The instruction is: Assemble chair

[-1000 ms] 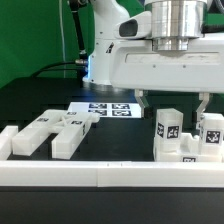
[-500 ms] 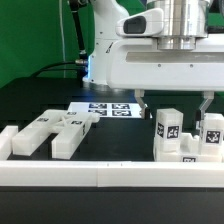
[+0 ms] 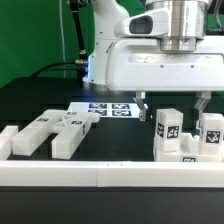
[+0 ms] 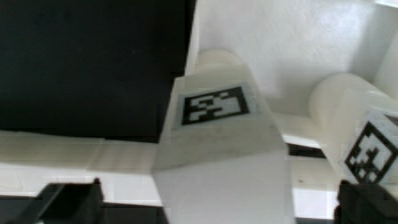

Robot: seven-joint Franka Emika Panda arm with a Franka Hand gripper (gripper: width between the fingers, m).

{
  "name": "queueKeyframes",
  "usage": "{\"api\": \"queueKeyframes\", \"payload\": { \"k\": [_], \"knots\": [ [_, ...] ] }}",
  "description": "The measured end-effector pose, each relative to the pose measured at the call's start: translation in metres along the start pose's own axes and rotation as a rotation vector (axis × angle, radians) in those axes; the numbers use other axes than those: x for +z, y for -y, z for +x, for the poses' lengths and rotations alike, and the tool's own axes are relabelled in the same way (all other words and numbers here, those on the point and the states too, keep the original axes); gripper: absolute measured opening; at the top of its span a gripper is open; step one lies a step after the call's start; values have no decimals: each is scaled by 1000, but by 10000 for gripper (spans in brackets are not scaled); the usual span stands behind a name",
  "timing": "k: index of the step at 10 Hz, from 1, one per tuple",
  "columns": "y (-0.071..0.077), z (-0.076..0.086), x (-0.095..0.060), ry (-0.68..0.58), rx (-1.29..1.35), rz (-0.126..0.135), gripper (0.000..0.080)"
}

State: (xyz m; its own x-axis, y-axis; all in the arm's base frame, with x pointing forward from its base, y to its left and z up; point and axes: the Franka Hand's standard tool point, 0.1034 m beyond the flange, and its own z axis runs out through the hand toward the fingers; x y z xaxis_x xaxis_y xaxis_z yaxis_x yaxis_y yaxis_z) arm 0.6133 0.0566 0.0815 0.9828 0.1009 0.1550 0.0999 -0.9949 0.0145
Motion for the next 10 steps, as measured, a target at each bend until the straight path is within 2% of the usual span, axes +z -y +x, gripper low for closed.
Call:
{"api": "queueKeyframes", "payload": {
  "k": [1, 3, 5, 8, 10],
  "knots": [
    [0, 0, 0, 0, 0, 0, 640],
    [0, 0, 0, 0, 37, 1, 288],
    [0, 0, 0, 0, 76, 1, 288],
    [-1, -1, 1, 0, 341, 12, 288],
    [-1, -1, 1, -1, 533, 9, 288]
  ]
}}
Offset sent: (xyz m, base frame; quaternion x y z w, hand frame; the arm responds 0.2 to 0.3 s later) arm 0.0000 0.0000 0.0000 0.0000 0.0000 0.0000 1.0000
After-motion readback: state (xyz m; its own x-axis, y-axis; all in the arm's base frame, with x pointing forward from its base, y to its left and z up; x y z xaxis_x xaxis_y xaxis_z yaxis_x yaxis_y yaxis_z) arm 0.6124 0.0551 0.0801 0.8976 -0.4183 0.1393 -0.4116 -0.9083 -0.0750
